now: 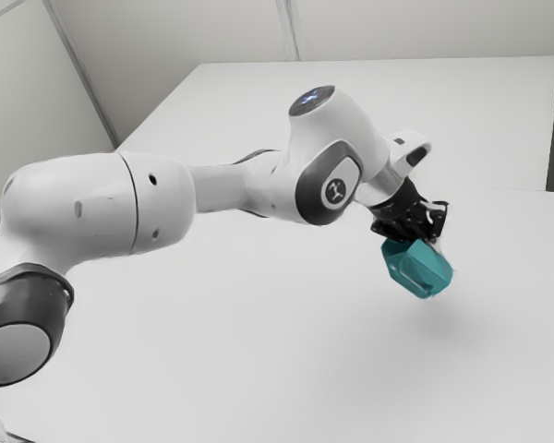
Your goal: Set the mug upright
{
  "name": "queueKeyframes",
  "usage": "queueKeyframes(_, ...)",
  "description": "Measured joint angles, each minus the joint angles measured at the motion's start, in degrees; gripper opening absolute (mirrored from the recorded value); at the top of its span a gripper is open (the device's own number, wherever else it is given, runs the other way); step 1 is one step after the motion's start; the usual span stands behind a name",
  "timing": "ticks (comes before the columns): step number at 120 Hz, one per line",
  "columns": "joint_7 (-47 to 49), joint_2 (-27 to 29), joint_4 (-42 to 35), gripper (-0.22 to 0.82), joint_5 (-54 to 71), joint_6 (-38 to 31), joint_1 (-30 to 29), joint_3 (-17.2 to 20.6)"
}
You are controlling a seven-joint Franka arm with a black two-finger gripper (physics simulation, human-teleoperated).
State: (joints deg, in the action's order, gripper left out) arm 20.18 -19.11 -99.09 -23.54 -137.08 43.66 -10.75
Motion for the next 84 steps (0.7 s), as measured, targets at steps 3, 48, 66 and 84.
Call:
queueKeyframes(3,0.11,1.28,-0.92,-0.14,0.97,1.82,-2.12,0.04)
queueKeyframes(48,0.98,6.51,-2.10,-0.16,15.89,28.29,-22.22,0.26)
queueKeyframes(66,1.02,7.67,-2.38,-0.17,23.20,33.53,-26.51,0.29)
queueKeyframes(84,1.05,7.70,-3.19,-0.17,29.18,34.43,-29.28,1.06)
